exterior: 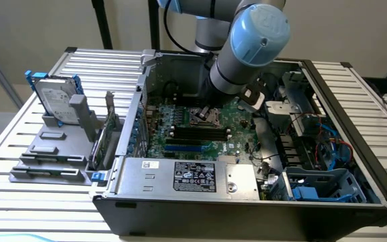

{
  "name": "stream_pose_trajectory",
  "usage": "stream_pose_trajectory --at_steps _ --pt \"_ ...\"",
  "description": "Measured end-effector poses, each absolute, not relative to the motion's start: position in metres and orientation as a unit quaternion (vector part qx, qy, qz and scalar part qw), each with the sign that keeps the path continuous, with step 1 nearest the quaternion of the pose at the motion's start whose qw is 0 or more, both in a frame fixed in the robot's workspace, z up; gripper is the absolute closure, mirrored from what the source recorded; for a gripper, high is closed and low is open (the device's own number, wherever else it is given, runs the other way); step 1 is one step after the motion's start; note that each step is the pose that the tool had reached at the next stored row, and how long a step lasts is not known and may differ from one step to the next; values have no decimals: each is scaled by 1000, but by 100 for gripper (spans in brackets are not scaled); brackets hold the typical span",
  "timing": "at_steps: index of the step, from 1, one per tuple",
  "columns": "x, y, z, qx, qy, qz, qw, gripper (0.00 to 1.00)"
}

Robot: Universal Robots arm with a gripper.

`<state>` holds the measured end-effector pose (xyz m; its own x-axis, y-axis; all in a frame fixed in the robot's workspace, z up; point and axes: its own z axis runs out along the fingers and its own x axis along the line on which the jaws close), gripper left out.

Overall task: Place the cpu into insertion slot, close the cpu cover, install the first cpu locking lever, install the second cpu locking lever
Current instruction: 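Install the second cpu locking lever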

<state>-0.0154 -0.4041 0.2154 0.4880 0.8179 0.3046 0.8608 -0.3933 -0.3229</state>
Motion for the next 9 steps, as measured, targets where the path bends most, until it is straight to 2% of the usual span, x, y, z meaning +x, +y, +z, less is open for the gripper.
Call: stream_pose_trajectory --at_steps 9 --pt "-15 -426 232 -833 -503 -46 224 89"
